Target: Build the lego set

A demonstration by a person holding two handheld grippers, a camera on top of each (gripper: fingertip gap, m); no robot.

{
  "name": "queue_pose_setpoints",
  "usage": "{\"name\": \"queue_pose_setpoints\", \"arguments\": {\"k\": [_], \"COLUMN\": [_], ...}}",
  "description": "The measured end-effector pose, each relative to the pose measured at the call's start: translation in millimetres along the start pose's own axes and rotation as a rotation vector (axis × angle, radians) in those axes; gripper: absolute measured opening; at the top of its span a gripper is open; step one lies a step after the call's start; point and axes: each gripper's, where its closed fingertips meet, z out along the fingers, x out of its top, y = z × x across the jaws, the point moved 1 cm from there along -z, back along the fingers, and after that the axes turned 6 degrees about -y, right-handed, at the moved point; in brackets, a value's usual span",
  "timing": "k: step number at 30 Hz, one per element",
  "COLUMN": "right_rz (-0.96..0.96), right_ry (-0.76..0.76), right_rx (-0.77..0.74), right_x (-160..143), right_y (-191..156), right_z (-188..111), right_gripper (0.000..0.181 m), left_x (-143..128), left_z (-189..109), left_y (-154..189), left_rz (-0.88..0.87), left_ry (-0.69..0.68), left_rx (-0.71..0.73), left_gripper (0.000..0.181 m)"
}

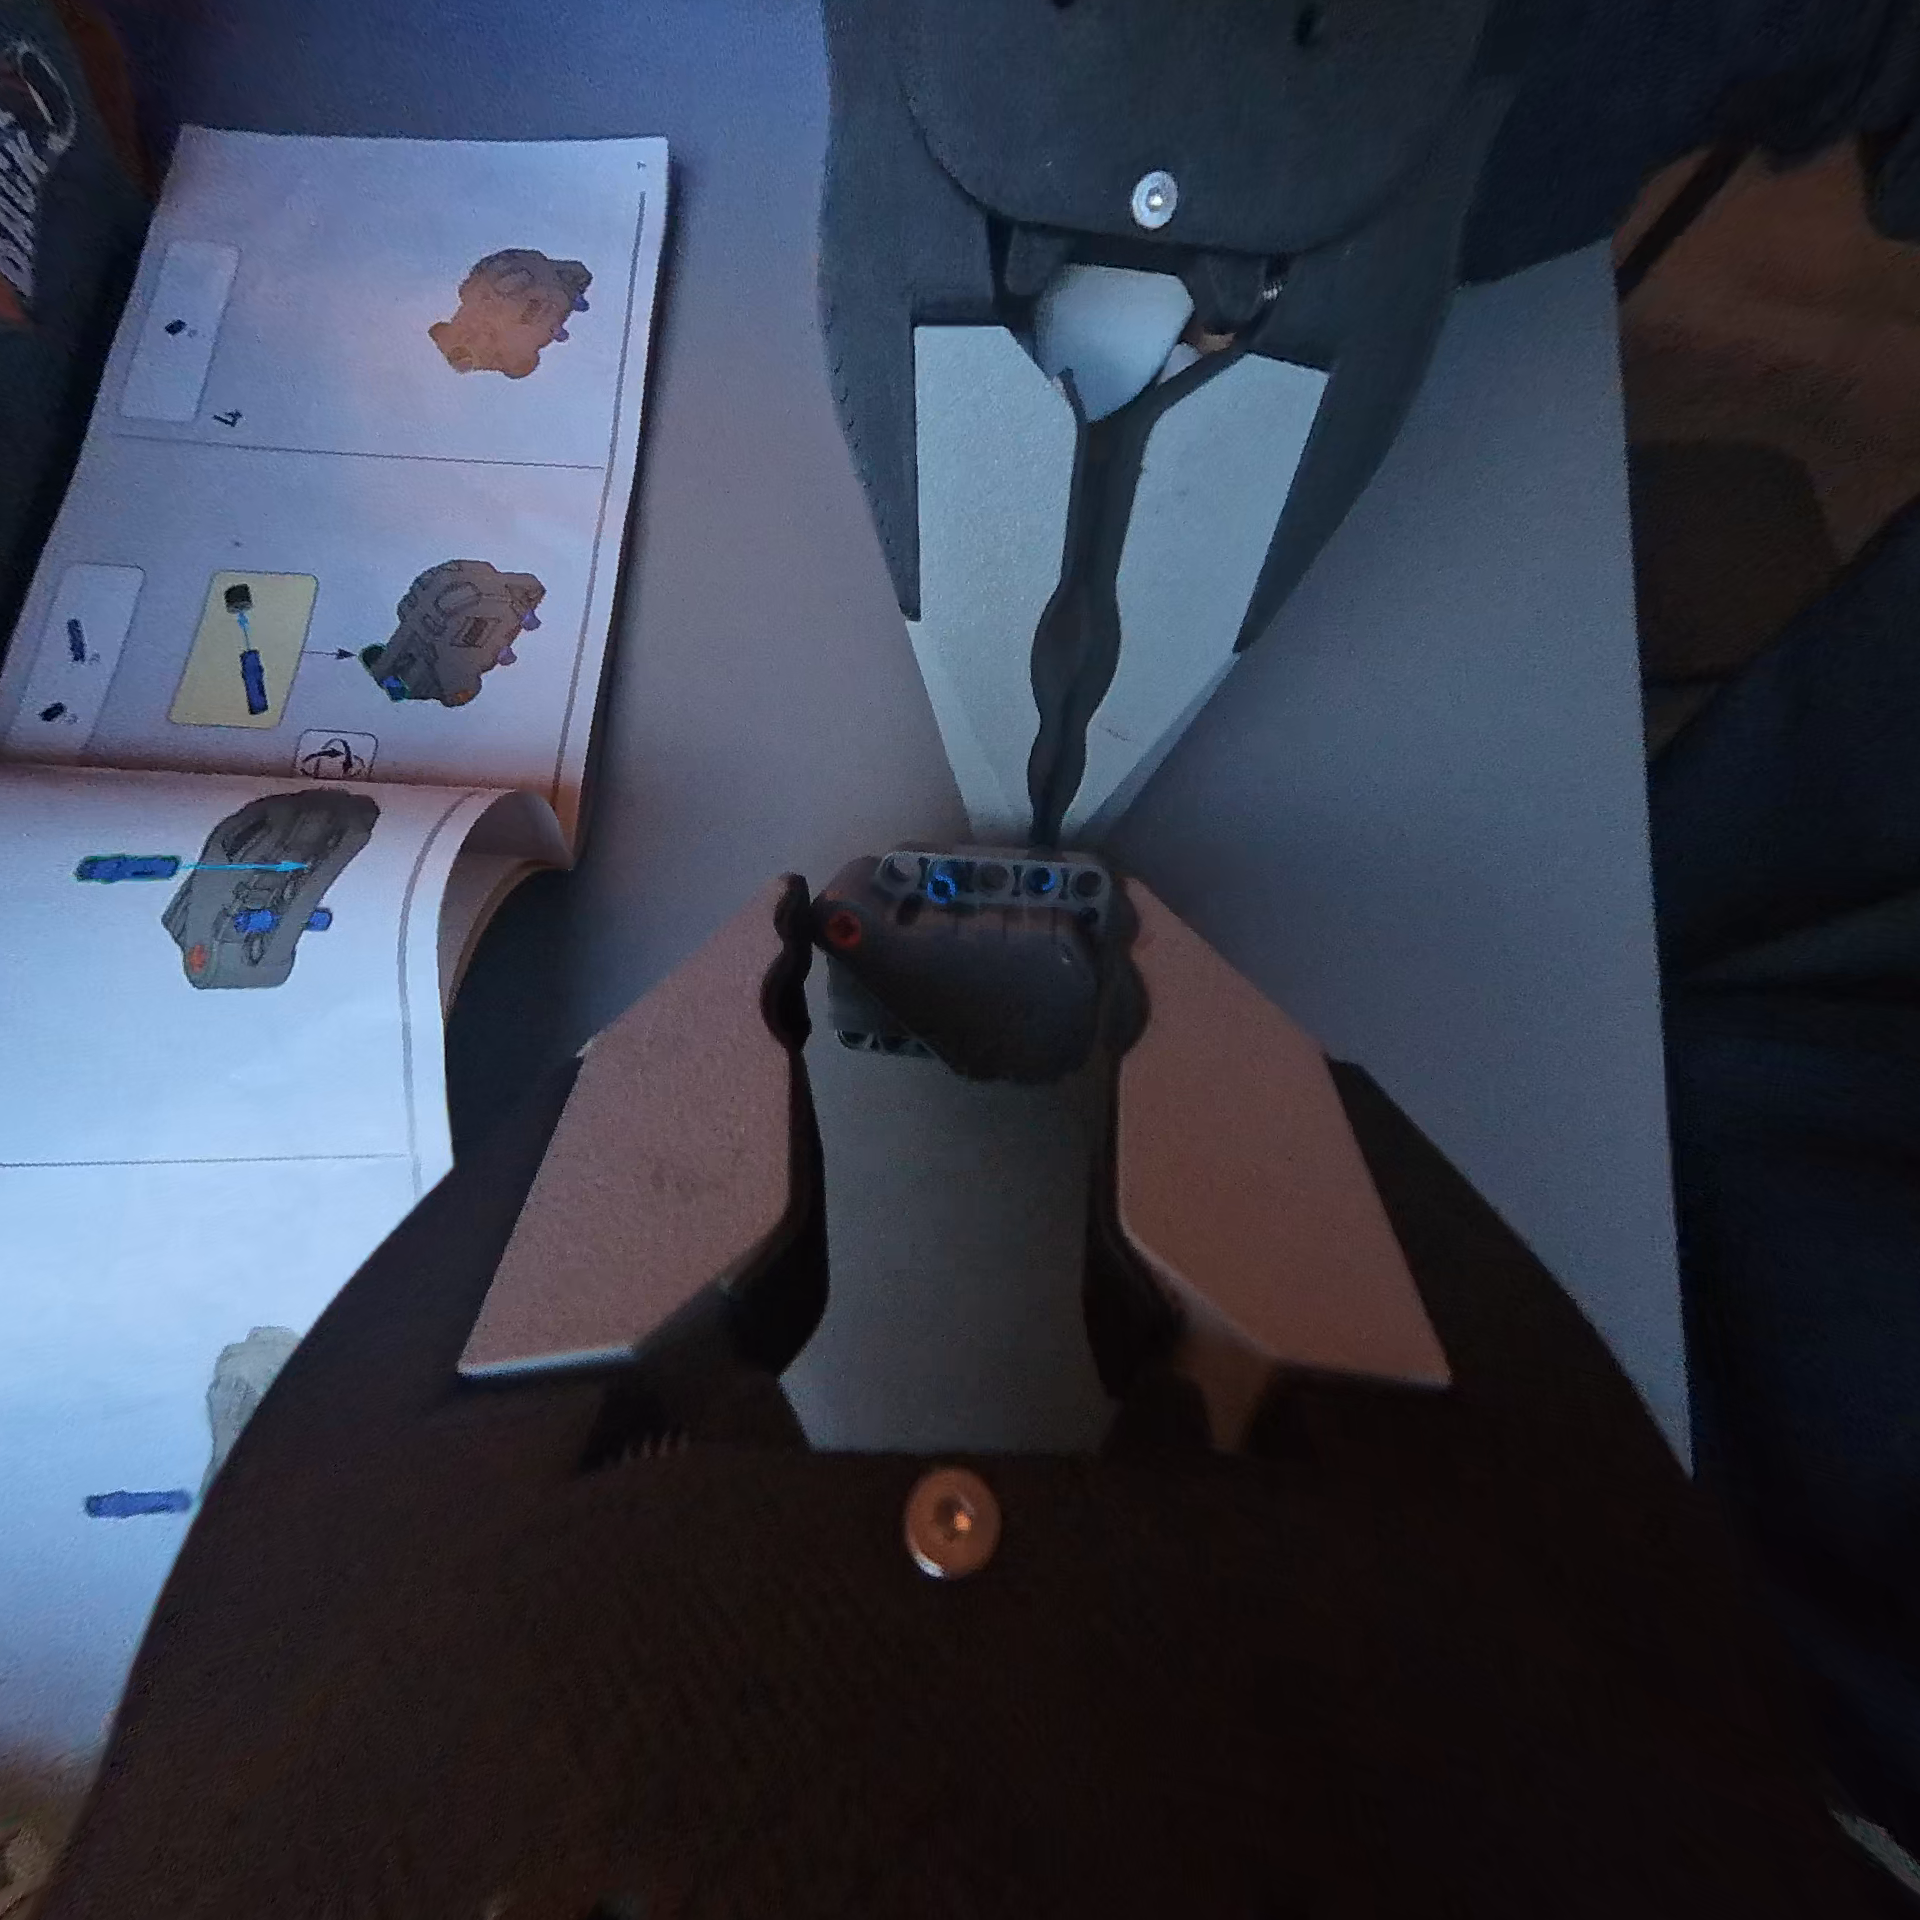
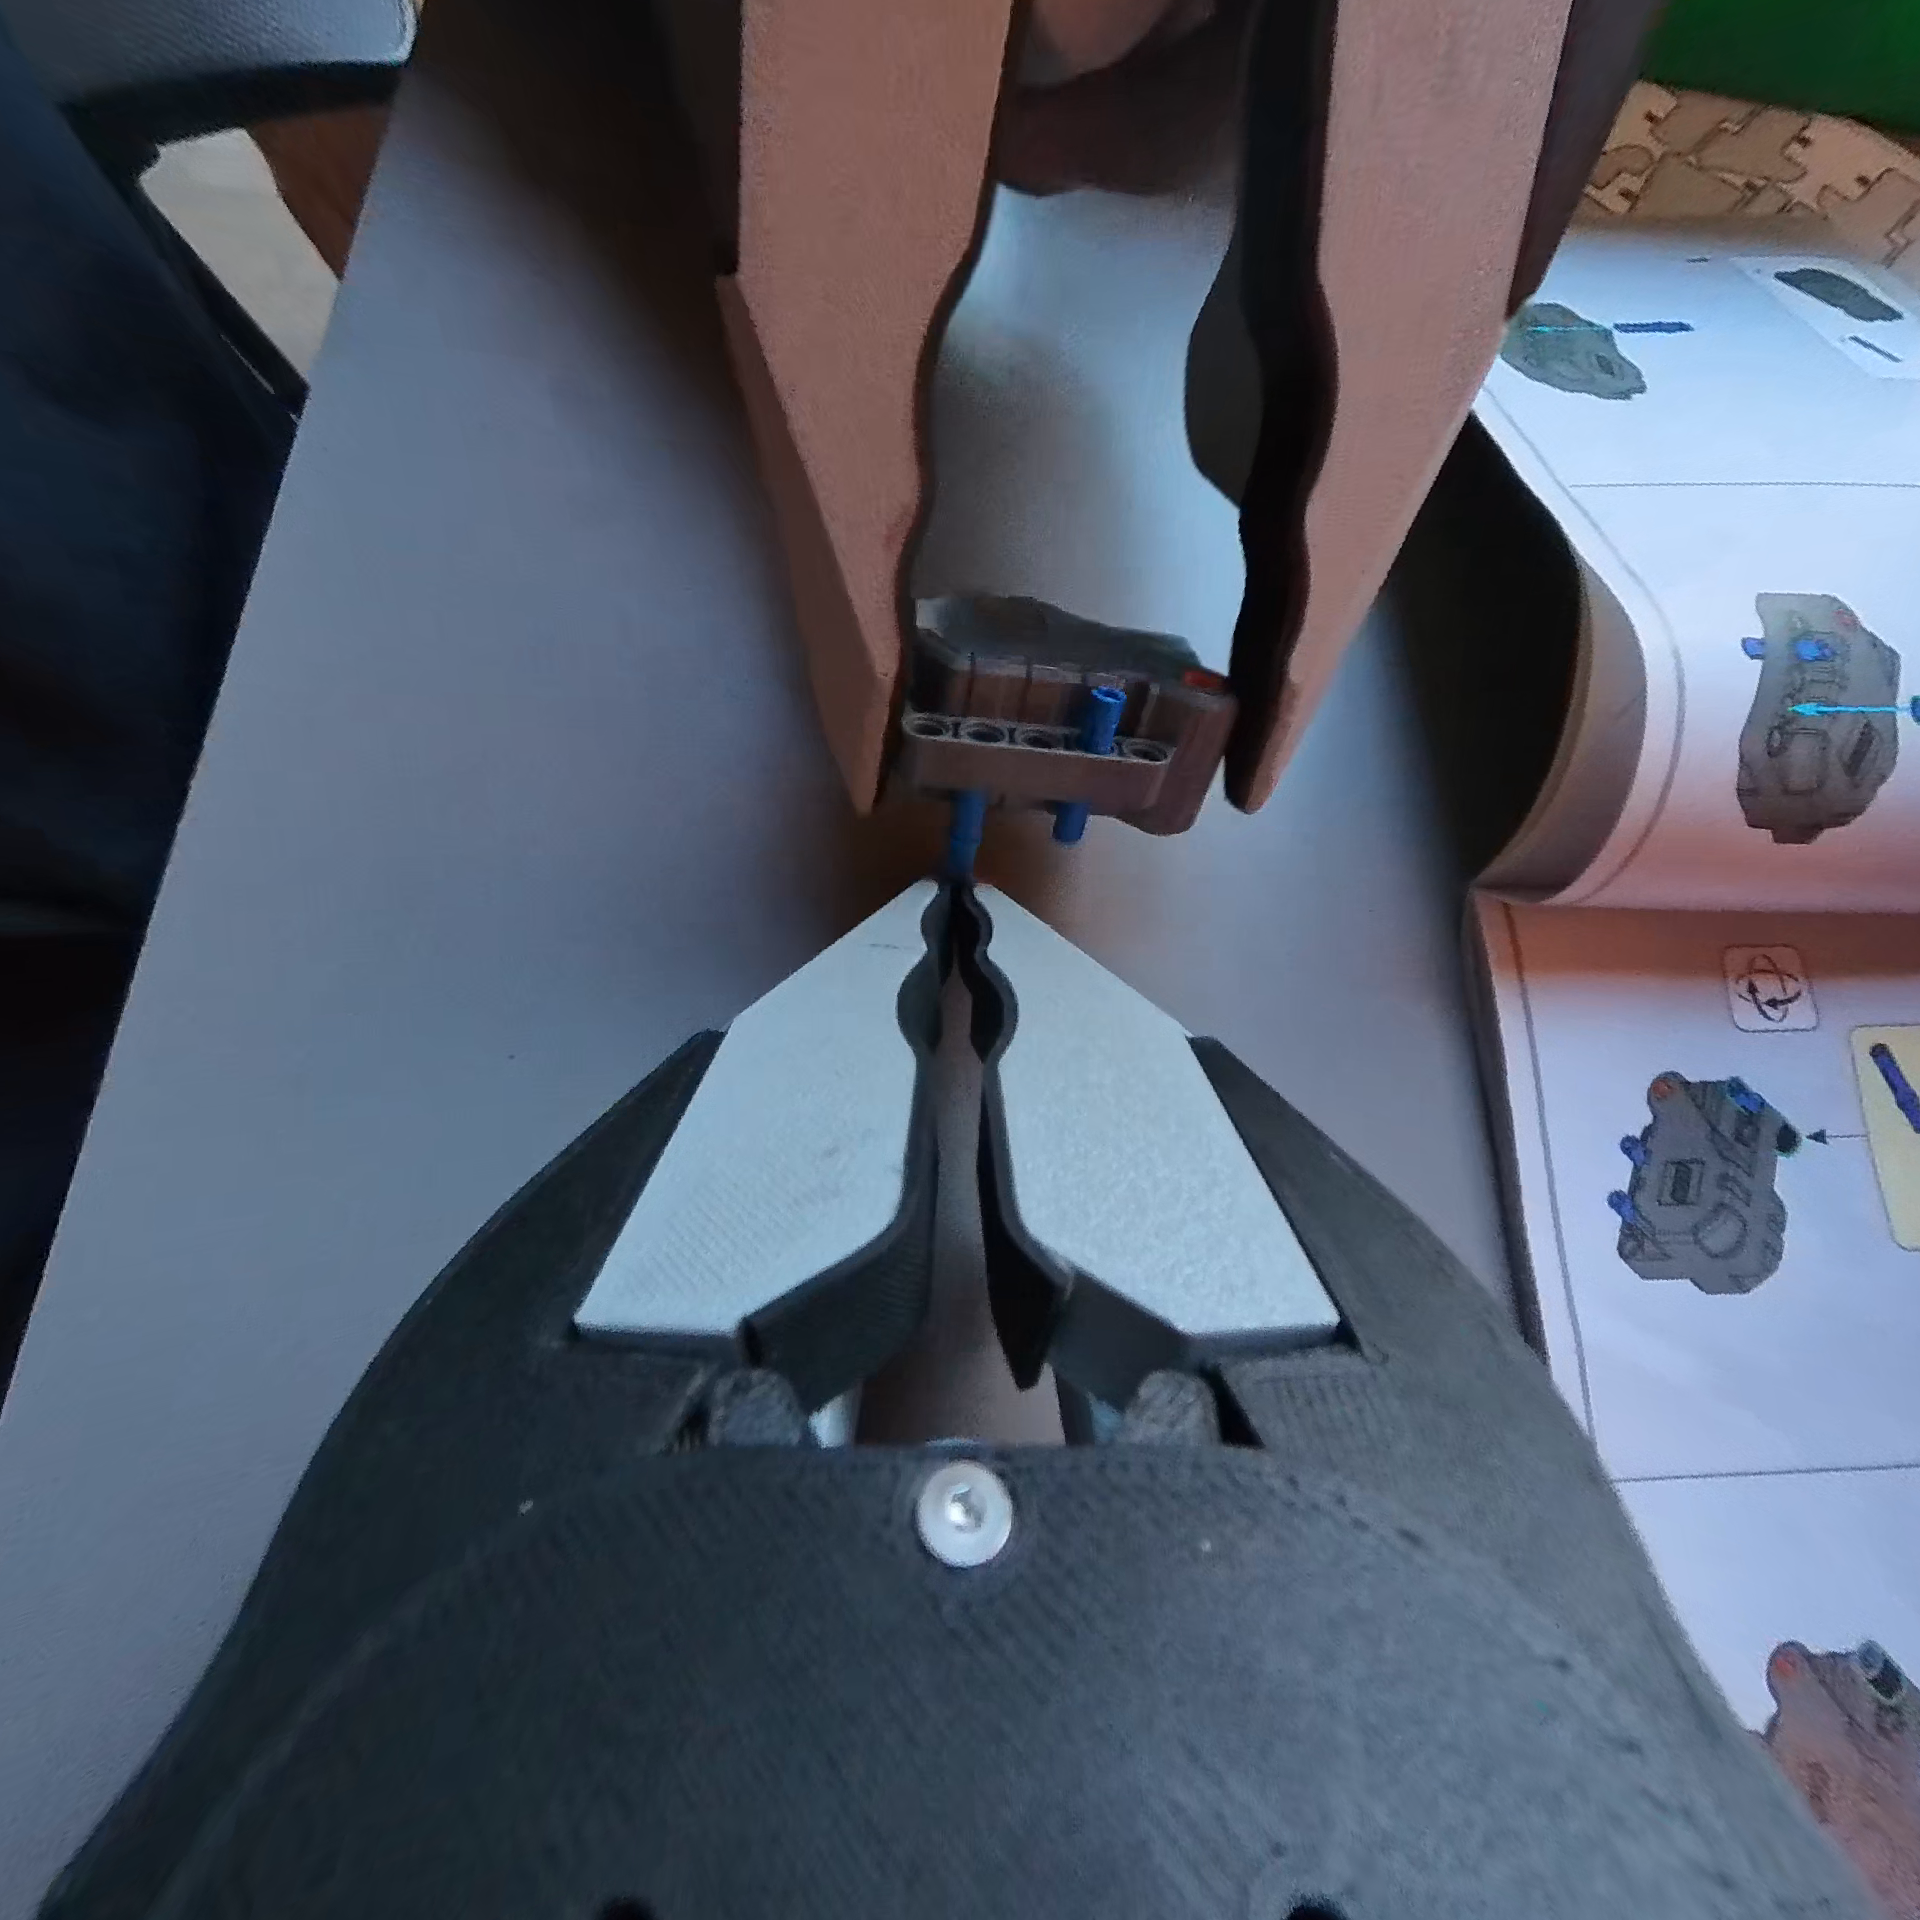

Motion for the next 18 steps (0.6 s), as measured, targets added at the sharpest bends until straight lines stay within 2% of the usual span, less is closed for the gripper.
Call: {"name": "queue_pose_setpoints", "arguments": {"k": [3,8,18], "right_rz": [0.0,-0.017,0.005], "right_ry": [0.004,0.003,-0.001], "right_rx": [-0.003,-0.025,-0.005], "right_x": [-0.3,-0.3,-1.0], "right_y": [0.2,-0.1,0.6], "right_z": [-0.3,-0.2,-0.6], "right_gripper": [0.0,0.0,0.0], "left_x": [-2.7,-9.2,-8.1], "left_z": [1.2,4.1,5.3], "left_y": [0.2,3.4,0.7], "left_rz": [-0.012,-0.094,-0.067], "left_ry": [0.012,0.109,0.087], "left_rx": [-0.006,-0.065,-0.033], "left_gripper": [0.054,0.054,0.055]}}
